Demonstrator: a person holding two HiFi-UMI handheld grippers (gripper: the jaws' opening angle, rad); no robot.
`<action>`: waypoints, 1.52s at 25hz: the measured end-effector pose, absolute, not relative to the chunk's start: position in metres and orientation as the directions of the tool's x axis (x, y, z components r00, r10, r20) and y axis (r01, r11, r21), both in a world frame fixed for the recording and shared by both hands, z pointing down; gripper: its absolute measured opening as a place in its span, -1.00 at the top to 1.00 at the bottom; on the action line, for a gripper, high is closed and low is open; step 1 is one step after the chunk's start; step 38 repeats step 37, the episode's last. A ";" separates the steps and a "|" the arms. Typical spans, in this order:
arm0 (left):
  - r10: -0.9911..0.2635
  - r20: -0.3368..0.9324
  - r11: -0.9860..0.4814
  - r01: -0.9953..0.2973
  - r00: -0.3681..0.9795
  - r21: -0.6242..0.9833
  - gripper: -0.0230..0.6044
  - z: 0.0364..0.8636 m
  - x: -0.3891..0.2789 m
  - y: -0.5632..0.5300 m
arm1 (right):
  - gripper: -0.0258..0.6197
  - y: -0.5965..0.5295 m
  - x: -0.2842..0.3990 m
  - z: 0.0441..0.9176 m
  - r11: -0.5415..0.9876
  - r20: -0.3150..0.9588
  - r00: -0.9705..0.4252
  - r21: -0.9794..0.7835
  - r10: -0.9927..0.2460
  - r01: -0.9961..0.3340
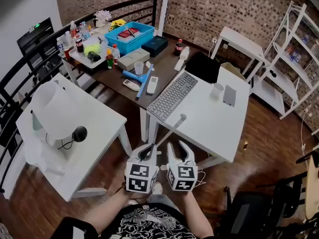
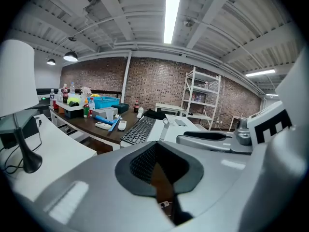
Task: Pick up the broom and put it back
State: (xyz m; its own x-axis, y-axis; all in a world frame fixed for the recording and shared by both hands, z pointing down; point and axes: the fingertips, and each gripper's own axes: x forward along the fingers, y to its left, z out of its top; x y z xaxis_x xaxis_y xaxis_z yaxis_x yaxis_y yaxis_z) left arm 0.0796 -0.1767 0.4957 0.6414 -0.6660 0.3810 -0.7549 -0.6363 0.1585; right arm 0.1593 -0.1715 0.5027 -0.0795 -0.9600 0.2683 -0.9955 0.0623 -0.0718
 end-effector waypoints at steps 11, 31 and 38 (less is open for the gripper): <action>-0.670 0.308 -0.662 -0.731 0.676 0.165 0.91 0.476 0.051 -0.145 | 0.92 -0.125 0.111 0.468 0.048 0.203 -0.057 -0.046 -0.978 -0.998; -0.671 0.282 -0.675 -0.722 0.686 0.152 0.91 0.470 0.029 -0.131 | 0.92 -0.111 0.082 0.456 0.050 0.178 -0.056 -0.039 -0.982 -0.998; -0.669 0.279 -0.678 -0.719 0.689 0.153 0.91 0.468 0.029 -0.128 | 0.92 -0.107 0.082 0.458 0.049 0.182 -0.055 -0.041 -0.982 -0.998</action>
